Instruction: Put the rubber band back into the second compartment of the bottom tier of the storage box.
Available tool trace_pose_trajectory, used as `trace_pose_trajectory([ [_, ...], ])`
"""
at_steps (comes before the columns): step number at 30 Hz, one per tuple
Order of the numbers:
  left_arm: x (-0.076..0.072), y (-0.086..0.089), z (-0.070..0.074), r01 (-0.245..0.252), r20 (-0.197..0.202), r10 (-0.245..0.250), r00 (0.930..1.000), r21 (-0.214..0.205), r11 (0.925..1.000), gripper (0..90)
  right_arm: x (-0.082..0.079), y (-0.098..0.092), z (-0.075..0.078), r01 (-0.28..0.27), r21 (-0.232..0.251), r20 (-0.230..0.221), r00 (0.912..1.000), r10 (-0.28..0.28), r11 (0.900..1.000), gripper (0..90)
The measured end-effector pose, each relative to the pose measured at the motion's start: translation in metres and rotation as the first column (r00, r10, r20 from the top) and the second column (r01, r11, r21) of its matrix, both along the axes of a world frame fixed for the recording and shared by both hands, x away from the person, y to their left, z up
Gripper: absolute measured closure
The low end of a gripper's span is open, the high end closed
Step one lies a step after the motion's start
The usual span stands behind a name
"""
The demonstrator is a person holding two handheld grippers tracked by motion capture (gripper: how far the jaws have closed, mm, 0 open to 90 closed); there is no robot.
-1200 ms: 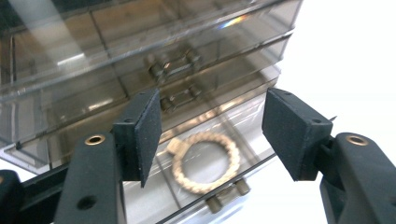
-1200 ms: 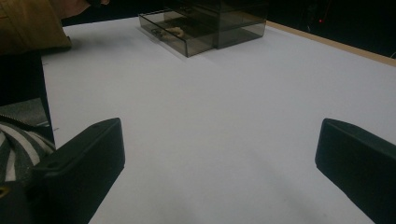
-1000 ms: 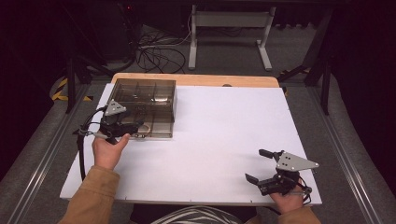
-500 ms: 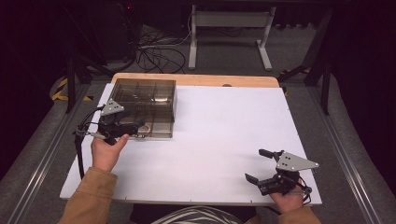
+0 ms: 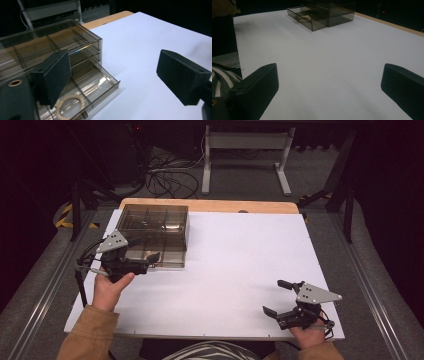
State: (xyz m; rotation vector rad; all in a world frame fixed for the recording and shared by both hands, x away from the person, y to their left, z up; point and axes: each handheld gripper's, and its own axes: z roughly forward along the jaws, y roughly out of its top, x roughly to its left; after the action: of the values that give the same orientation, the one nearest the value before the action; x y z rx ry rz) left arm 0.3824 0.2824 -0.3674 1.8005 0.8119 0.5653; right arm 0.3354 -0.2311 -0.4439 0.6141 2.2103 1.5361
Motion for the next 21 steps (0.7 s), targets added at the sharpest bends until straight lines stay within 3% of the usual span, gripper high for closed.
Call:
trace_pose_trajectory([
  [6,-0.016,0.002,-0.004,0.036,0.005,-0.036,0.9994,-0.021,0.9991,9.3,0.000,0.001,0.000,-0.001,-0.001,-0.002,1.0000,0.001,1.0000,1.9],
  [21,-0.039,0.008,-0.028,0.079,0.042,-0.078,0.9961,-0.011,0.9969,7.4,-0.001,0.001,0.000,-0.007,0.004,-0.002,1.0000,0.007,1.0000,1.8],
])
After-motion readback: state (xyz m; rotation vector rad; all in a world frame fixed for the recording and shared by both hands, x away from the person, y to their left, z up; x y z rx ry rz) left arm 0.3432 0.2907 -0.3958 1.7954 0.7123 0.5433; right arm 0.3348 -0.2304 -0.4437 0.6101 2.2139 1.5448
